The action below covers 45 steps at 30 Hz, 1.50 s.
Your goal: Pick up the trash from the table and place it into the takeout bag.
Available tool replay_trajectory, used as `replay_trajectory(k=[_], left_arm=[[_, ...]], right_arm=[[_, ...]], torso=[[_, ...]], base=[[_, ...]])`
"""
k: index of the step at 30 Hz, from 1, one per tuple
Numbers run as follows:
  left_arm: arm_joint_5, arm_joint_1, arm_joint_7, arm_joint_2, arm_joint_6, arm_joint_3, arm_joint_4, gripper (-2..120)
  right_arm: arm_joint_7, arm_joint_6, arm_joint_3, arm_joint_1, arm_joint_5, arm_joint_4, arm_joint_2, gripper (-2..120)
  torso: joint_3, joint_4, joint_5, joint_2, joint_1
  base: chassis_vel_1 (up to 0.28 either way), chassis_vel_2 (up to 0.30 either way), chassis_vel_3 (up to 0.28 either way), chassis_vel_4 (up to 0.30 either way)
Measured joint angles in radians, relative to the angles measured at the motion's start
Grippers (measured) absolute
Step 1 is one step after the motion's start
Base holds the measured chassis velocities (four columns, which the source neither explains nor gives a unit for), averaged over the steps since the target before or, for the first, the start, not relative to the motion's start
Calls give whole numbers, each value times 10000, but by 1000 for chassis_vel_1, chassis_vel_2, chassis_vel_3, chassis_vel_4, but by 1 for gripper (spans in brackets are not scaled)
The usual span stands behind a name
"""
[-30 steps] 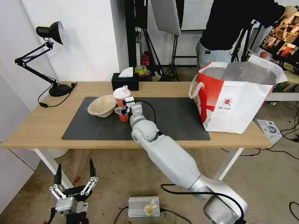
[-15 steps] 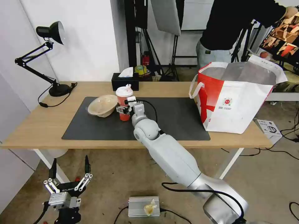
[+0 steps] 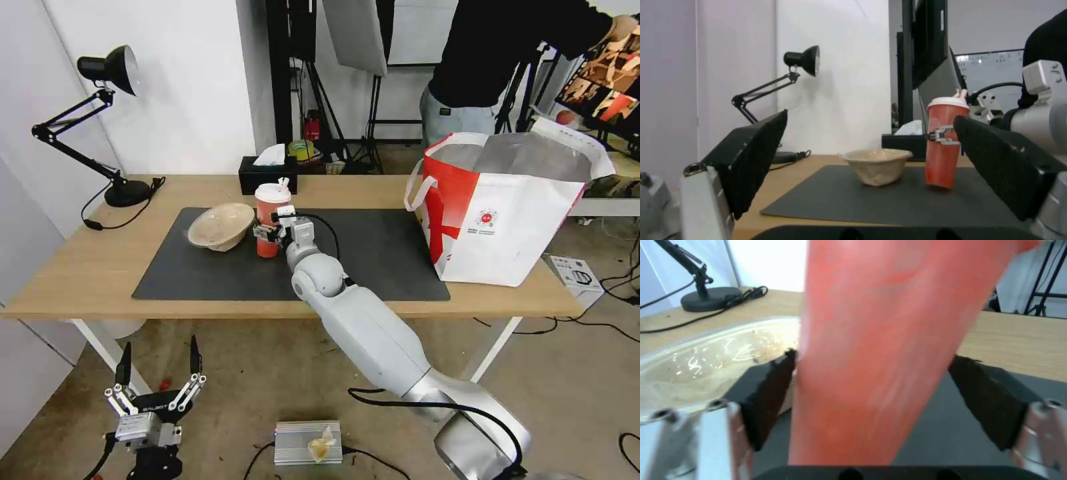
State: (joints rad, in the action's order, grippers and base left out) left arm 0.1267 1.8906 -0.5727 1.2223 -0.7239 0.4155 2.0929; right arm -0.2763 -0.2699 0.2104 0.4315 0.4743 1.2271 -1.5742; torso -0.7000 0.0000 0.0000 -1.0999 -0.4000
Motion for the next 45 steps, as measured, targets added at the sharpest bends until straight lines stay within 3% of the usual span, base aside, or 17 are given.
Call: replay_trajectory(k=[2, 9, 11, 14, 23, 30, 45], left_arm=[[2, 1, 0, 0, 0, 0, 0, 100], [58, -21, 8, 83, 0, -78, -42, 100], [61, -22, 8, 86, 0, -81, -48, 100], [73, -32, 8, 93, 0, -93, -80, 100], [80, -66, 13, 112, 1, -104, -112, 100], [82, 130, 13, 143, 2, 97, 16, 100], [74, 149, -14, 321, -47, 163, 141, 100]], right_arm=[[18, 14, -4, 6, -2, 0, 0, 79], [103, 139, 0, 15, -18, -28, 4, 48], [105, 144, 0, 15, -19, -29, 4, 47], [140, 187, 16, 34, -31, -32, 5, 32], [223, 295, -21, 78, -57, 179, 16, 7], [225, 186, -209, -88, 14, 594, 53, 3], [11, -275, -195, -726, 1042, 1927, 932, 3]], torso=[[0, -1, 0, 0, 0], [0, 0, 0, 0, 0], [0, 0, 0, 0, 0], [0, 0, 0, 0, 0], [0, 0, 0, -1, 0], [0, 0, 0, 0, 0], [0, 1, 1, 0, 0]], base=[[0, 0, 0, 0], [0, 0, 0, 0], [0, 0, 0, 0], [0, 0, 0, 0], [0, 0, 0, 0], [0, 0, 0, 0], [0, 0, 0, 0]])
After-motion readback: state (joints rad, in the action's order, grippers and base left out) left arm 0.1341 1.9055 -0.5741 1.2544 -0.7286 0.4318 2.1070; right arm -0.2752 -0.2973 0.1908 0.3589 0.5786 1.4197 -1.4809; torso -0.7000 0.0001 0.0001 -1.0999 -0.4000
